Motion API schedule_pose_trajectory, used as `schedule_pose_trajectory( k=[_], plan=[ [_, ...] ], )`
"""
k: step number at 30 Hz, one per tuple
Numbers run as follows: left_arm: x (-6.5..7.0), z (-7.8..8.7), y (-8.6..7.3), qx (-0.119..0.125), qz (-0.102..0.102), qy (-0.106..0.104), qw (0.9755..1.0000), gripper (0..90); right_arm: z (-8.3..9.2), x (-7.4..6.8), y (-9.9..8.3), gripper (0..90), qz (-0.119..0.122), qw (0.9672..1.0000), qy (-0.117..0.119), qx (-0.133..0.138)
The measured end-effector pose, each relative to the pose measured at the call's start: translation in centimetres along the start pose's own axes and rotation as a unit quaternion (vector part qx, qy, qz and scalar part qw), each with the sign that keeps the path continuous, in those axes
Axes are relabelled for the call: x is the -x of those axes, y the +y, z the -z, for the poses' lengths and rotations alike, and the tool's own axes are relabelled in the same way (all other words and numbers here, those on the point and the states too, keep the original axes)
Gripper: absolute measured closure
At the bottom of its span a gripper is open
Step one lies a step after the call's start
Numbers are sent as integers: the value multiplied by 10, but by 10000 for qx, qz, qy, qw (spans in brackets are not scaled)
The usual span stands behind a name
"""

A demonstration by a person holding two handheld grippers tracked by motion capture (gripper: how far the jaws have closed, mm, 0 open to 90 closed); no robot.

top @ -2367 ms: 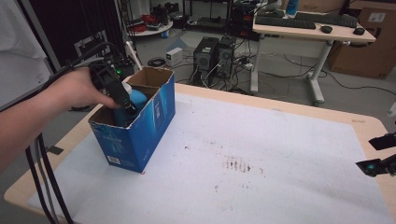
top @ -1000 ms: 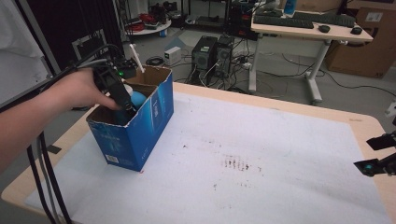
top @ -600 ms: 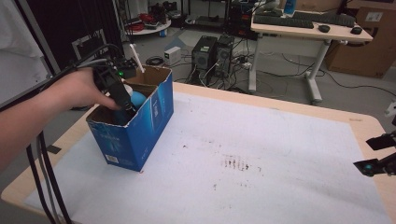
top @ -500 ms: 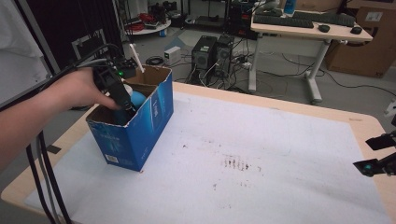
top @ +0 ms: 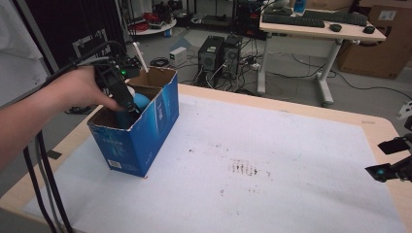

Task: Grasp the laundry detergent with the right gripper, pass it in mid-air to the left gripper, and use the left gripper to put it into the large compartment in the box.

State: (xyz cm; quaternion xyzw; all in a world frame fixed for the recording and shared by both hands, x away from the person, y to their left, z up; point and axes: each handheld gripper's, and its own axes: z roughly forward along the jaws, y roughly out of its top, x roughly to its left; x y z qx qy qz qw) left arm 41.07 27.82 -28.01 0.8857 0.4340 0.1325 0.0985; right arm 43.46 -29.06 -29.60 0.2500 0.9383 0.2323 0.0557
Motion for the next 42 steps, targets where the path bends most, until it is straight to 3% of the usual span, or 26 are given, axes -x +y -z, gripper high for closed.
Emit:
schedule_pose_trajectory(
  k=[5,13,16,21,29,35,42],
  plan=[
    [-1,11,2,16,-181,79,9998,238,0,-1,-1,131,17,10000,6,5],
    [1,36,8,119,-492,54,9987,209,0,-4,-1,131,63,10000,32,-10],
    [7,55,19,332,-683,33,9971,209,1,-7,-1,131,65,10000,40,31],
    [17,65,33,468,-952,-11,9944,209,1,-10,0,131,105,9999,14,16],
    [48,66,65,640,-1538,-309,9855,209,2,-18,3,131,177,9998,19,30],
    [77,51,89,696,-1973,-562,9763,209,3,-26,7,131,248,9997,12,77],
    [101,35,107,760,-2315,-700,9673,209,3,-35,14,131,325,9994,34,152]
  ],
)
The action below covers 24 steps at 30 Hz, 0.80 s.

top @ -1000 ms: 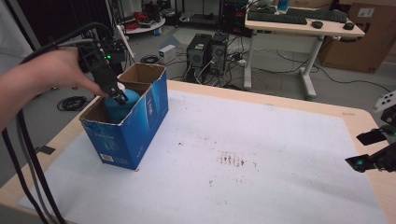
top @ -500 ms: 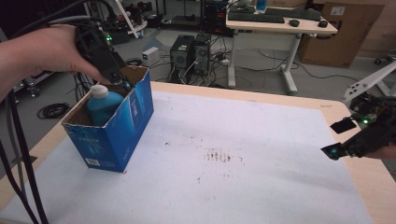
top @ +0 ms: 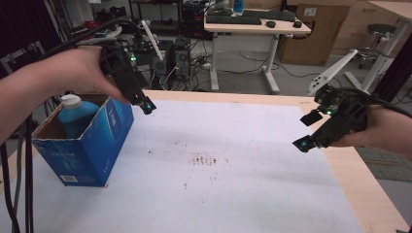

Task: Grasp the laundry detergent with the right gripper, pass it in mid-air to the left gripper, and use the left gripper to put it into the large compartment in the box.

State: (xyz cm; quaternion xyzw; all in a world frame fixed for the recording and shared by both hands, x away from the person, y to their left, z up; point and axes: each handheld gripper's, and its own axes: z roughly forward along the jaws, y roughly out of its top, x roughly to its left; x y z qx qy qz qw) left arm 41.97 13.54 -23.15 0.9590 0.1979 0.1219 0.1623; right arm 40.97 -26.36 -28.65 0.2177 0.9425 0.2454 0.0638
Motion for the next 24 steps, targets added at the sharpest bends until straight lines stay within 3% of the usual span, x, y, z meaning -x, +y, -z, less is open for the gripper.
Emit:
schedule_pose_trajectory(
  k=[13,24],
  plan=[
    [17,-26,21,68,-299,-151,9994,209,-6,-13,17,131,306,9995,37,-17],
    [21,-35,20,24,-340,-186,9992,209,-7,-15,18,131,328,9995,37,-13]
  ],
)
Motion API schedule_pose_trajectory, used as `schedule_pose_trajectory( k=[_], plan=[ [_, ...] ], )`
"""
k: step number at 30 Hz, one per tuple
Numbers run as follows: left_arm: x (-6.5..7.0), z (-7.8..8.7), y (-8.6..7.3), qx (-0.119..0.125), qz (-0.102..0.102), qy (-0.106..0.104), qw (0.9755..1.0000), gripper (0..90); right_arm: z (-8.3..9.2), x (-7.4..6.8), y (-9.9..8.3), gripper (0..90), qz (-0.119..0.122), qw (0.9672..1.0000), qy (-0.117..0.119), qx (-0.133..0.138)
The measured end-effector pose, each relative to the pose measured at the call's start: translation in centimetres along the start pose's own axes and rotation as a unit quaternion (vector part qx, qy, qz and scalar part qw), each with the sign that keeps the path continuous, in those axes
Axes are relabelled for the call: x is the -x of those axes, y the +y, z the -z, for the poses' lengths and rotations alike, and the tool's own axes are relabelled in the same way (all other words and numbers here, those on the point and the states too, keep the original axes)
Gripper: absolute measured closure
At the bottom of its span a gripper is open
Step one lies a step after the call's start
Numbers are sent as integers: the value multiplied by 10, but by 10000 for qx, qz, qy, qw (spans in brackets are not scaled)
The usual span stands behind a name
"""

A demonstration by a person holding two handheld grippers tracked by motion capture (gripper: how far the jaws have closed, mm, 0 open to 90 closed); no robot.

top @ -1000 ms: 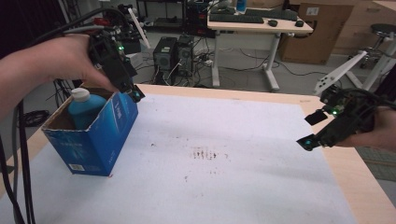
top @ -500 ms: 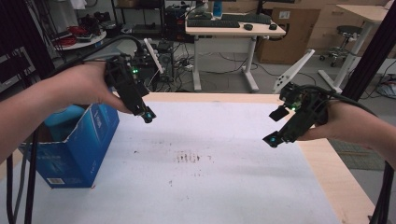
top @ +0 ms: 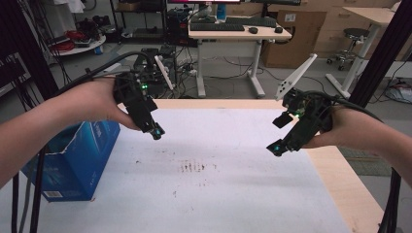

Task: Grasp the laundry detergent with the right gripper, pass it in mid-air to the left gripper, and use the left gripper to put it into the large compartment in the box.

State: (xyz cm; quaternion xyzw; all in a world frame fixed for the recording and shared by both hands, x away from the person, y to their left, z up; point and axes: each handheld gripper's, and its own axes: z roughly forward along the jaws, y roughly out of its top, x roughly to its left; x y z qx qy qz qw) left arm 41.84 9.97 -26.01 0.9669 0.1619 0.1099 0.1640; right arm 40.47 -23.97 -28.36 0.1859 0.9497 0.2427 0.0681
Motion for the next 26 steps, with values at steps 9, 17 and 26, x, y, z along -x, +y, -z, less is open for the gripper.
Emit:
schedule_pose_trajectory(
  k=[9,17,26],
  plan=[
    [0,-3,-3,-33,48,-3,10000,209,0,-1,1,131,26,10000,9,-15],
    [1,-3,-3,-45,54,-9,10000,209,-1,-1,1,130,43,10000,0,-32],
    [0,-4,-4,-31,77,8,10000,209,-1,-1,1,131,68,10000,-4,-39]
  ],
)
